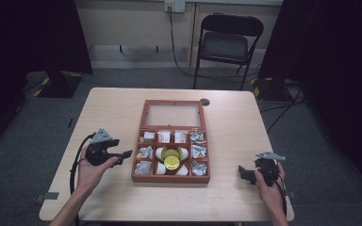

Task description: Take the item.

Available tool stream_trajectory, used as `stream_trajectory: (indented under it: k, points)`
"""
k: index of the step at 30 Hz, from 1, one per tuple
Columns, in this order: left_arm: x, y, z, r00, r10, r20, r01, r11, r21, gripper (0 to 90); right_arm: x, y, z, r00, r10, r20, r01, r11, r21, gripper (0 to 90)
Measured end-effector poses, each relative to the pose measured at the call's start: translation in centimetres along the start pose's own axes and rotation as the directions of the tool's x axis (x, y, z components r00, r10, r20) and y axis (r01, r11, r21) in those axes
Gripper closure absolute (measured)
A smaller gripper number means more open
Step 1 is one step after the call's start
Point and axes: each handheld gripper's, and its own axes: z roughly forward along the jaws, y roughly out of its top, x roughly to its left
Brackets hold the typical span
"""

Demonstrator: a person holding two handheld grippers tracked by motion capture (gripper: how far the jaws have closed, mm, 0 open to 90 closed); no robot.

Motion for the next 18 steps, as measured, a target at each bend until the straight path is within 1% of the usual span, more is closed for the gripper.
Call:
stream_trajectory:
  k: [2, 3, 4, 7, 9, 10, 11, 13, 14, 15, 18]
  points:
    - [-0.3, 0.3, 0.2, 1.0000, 0.001, 0.009, -0.001, 1.0000, -0.004, 26.9, 0.0, 0.0, 0.0, 1.0000, 0.000, 0.000, 0.000, 1.000, 0.000, 0.0]
    - [-0.4, 0.4, 0.3, 0.9998, 0.001, 0.019, -0.001, 1.0000, -0.009, 27.4, 0.0, 0.0, 0.0, 1.0000, 0.000, 0.000, 0.000, 1.000, 0.000, 0.0]
    - [-0.5, 0.5, 0.4, 0.9994, -0.008, 0.032, 0.008, 0.9999, -0.012, 28.2, 0.0, 0.0, 0.0, 1.0000, 0.000, 0.000, 0.000, 1.000, 0.000, 0.0]
    - [-0.9, 0.6, 0.7, 0.9993, 0.004, 0.038, -0.004, 0.9999, -0.009, 29.8, 0.0, 0.0, 0.0, 1.0000, 0.000, 0.000, 0.000, 1.000, 0.000, 0.0]
    - [-1.1, 0.7, 0.8, 0.9985, -0.002, 0.054, 0.003, 0.9999, -0.016, 29.8, 0.0, 0.0, 0.0, 1.0000, 0.000, 0.000, 0.000, 1.000, 0.000, 0.0]
    - [-1.1, 0.7, 0.9, 0.9985, 0.001, 0.054, 0.000, 0.9999, -0.017, 29.9, 0.0, 0.0, 0.0, 1.0000, 0.000, 0.000, 0.000, 1.000, 0.000, 0.0]
    - [-1.2, 0.8, 0.9, 0.9982, -0.003, 0.060, 0.004, 0.9998, -0.020, 29.9, 0.0, 0.0, 0.0, 1.0000, 0.000, 0.000, 0.000, 1.000, 0.000, 0.0]
    - [-1.3, 0.9, 1.0, 0.9957, -0.027, 0.088, 0.029, 0.9993, -0.022, 29.9, 0.0, 0.0, 0.0, 1.0000, 0.000, 0.000, 0.000, 1.000, 0.000, 0.0]
    - [-1.5, 1.0, 1.0, 0.9959, -0.027, 0.087, 0.028, 0.9995, -0.017, 29.9, 0.0, 0.0, 0.0, 1.0000, 0.000, 0.000, 0.000, 1.000, 0.000, 0.0]
    - [-1.7, 1.1, 1.1, 0.9960, -0.015, 0.088, 0.016, 0.9998, -0.015, 29.9, 0.0, 0.0, 0.0, 1.0000, 0.000, 0.000, 0.000, 1.000, 0.000, 0.0]
    - [-2.2, 1.5, 1.3, 0.9944, -0.001, 0.106, 0.002, 1.0000, -0.007, 29.8, 0.0, 0.0, 0.0, 1.0000, 0.000, 0.000, 0.000, 1.000, 0.000, 0.0]
